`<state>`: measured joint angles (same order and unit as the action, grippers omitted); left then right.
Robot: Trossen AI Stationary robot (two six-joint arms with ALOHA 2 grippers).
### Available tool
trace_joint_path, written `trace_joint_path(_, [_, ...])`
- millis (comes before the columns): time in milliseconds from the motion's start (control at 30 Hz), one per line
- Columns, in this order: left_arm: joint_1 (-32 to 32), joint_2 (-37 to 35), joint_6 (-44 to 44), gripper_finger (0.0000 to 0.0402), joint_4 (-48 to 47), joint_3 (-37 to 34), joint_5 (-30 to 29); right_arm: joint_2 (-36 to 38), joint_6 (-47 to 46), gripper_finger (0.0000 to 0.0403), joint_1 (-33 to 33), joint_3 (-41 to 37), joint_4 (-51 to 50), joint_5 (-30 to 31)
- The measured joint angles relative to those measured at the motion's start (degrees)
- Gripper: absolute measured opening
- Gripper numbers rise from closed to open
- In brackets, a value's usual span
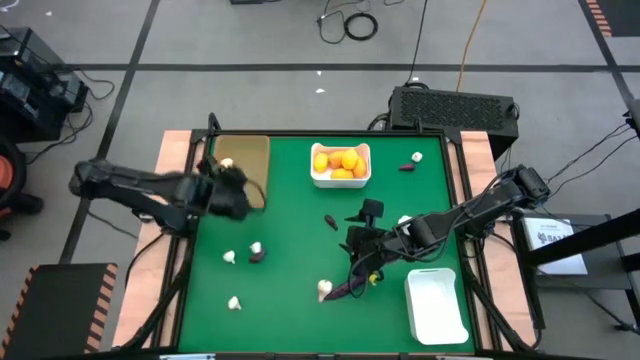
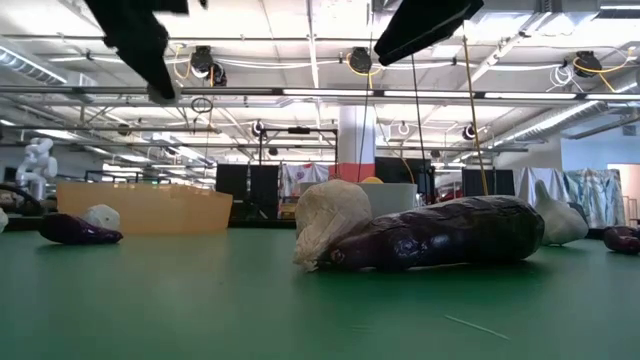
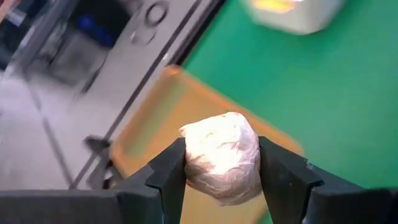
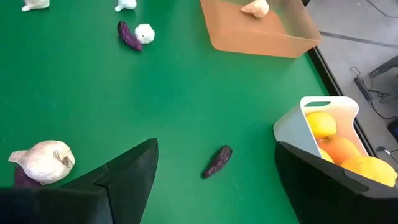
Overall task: Sort produce into baskets
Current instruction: Put the garlic into the orange bin
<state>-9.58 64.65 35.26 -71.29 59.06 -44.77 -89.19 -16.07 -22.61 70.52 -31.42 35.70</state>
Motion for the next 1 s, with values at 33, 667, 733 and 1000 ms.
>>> trace_joint_path(33, [3.1,-0.7,-2.1,0.0173,0.3,-0.3,0.6,-0.2,-0.2,0.0312,0.0,0.0,0.0,0.0])
trace_joint_path(667, [43.6,1.0,-21.2,0.0174,22.1,-10.2,21.0,-4.5,0.7,0.0312,0.1,0.0,0.4,-3.1])
trace_joint_path(733, [44.7,2.1,-21.3,0.0179,23.6,-10.2,21.1,-4.5,0.5,0.0312,0.1,0.0,0.4,-3.1])
trace_joint_path(1000, [46.9,7.9,-23.6,0.0244,24.8,-10.2,20.8,-4.5,-3.3,0.0312,0.0,0.0,0.4,-3.5])
